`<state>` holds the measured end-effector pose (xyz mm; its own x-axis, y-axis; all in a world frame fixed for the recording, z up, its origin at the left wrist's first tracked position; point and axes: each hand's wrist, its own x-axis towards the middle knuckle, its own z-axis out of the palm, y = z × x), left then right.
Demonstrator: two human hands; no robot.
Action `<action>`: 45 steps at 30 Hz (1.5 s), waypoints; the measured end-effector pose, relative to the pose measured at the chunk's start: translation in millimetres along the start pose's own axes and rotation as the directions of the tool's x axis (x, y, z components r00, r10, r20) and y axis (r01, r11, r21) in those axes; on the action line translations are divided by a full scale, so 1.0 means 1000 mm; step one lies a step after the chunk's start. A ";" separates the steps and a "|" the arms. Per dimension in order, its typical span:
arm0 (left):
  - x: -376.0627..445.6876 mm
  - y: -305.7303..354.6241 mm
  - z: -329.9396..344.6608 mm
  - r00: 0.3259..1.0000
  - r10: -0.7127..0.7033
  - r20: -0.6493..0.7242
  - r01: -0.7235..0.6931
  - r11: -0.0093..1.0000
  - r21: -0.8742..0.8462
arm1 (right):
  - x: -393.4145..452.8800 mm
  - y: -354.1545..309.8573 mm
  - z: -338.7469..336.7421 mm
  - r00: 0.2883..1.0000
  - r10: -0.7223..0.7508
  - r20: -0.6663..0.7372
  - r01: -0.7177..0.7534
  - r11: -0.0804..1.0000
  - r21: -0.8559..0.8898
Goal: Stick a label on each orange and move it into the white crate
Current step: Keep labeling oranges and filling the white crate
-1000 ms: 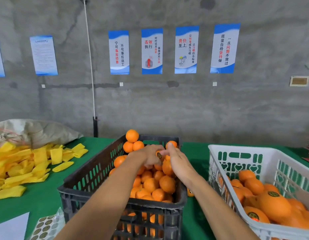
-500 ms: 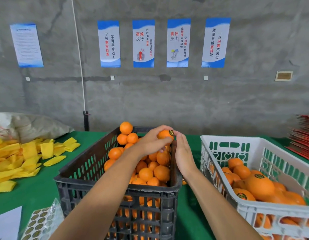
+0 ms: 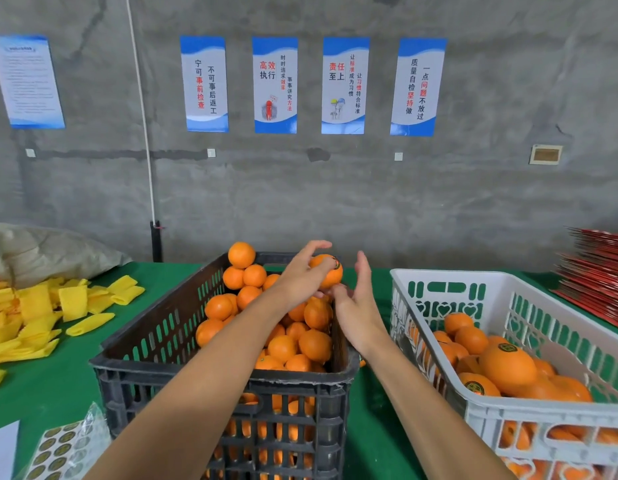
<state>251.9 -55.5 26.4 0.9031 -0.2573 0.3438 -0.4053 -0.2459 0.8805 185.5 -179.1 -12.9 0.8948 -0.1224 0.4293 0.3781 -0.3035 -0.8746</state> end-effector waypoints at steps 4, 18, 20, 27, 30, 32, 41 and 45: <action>-0.001 0.003 0.001 0.996 -0.088 0.023 0.089 0.995 -0.032 | -0.002 -0.007 -0.002 0.995 -0.088 0.048 0.098 0.962 -0.256; -0.015 -0.051 -0.021 0.564 -0.771 0.296 0.317 0.533 0.785 | -0.033 -0.004 -0.135 0.910 -0.249 -0.330 -0.200 0.434 -0.879; -0.018 -0.055 -0.016 0.475 -0.835 0.278 0.328 0.462 0.824 | -0.037 -0.001 -0.135 0.913 -0.270 -0.307 -0.153 0.473 -0.868; -0.015 -0.060 0.018 0.700 -0.634 0.329 0.163 0.590 0.791 | -0.060 0.007 -0.088 0.945 -0.264 -0.194 -0.009 0.572 -0.820; -0.009 -0.059 0.030 0.762 -0.559 0.327 0.079 0.582 0.809 | -0.067 0.012 -0.070 0.950 -0.283 -0.135 0.056 0.576 -0.816; -0.006 -0.058 0.034 0.784 -0.522 0.336 0.075 0.618 0.783 | -0.071 0.016 -0.063 0.953 -0.284 -0.103 0.085 0.580 -0.810; -0.024 0.005 0.007 0.952 -0.132 0.276 -0.213 0.362 0.907 | -0.110 0.028 -0.065 0.980 -0.200 0.003 0.159 0.768 -0.620; -0.062 0.021 0.006 0.977 0.090 0.193 -0.213 0.426 0.879 | -0.160 0.057 -0.069 0.966 -0.126 0.228 0.236 0.791 -0.565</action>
<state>186.5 -50.7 21.5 0.8187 -0.4537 0.3520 -0.4896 -0.8718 0.0151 47.4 -242.4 -115.6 0.8706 0.1349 0.4731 0.3760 -0.8026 -0.4630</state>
